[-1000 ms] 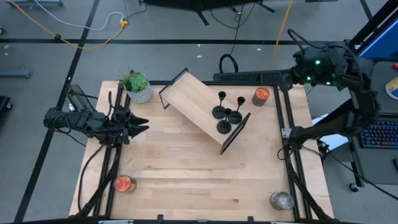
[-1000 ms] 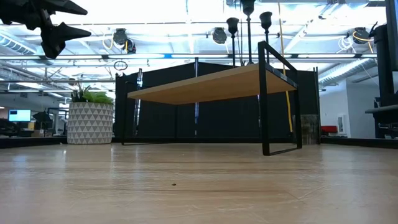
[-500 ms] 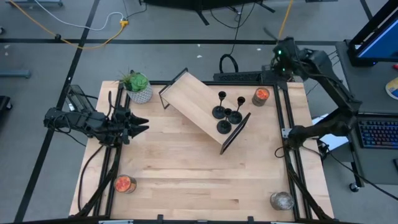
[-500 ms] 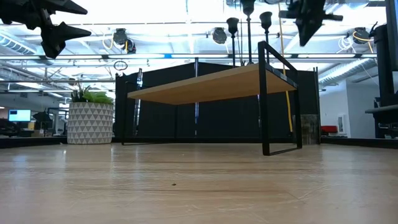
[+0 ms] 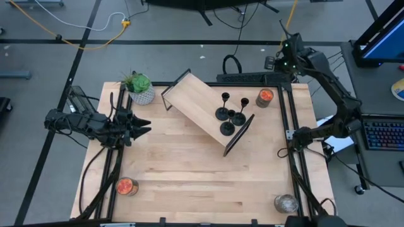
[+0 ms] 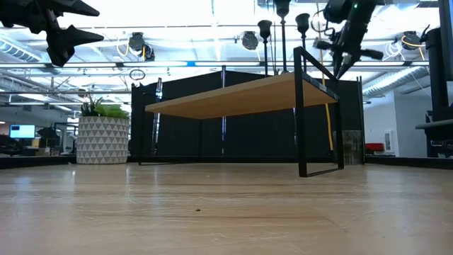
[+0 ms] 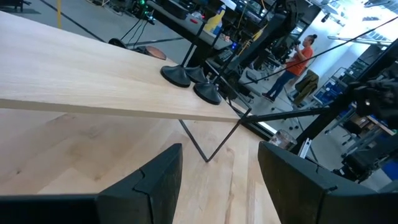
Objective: Pick & Place candle stick holders
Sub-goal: Put the top orange scented candle on the shelf
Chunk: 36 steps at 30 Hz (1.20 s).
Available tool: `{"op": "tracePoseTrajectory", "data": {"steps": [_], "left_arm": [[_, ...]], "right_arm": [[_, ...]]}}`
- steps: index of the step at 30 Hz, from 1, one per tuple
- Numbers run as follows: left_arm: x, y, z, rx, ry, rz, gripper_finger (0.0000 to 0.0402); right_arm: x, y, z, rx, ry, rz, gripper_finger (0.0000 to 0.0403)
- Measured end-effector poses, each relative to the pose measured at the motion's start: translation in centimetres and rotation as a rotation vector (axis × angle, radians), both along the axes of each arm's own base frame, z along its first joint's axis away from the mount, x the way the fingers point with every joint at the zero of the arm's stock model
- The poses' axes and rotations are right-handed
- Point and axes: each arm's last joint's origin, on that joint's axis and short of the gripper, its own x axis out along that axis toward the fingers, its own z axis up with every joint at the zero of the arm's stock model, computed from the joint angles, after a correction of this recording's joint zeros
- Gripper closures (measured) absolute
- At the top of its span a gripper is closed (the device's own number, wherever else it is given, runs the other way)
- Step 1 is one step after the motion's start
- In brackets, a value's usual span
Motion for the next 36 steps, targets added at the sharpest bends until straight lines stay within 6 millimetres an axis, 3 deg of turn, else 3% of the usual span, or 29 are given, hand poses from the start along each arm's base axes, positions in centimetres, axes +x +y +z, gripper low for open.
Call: {"op": "tracePoseTrajectory", "data": {"steps": [9,17,29,36], "left_arm": [[0.0,0.0,0.0,0.000,0.000,0.000,0.0185],[0.0,0.0,0.0,0.000,0.000,0.000,0.0186],[0.0,0.0,0.0,0.004,0.001,0.000,0.0186],[0.0,0.0,0.0,0.002,0.002,-0.014,0.0186]], "right_arm": [[-0.2,0.1,-5.4,0.161,0.057,-0.053,0.0293],[-0.1,0.0,-6.9,0.170,0.041,-0.077,0.0240],[0.0,0.7,-7.6,0.253,0.022,-0.154,0.0233],[-0.1,0.9,-9.4,0.289,0.024,-0.193,0.0233]]}}
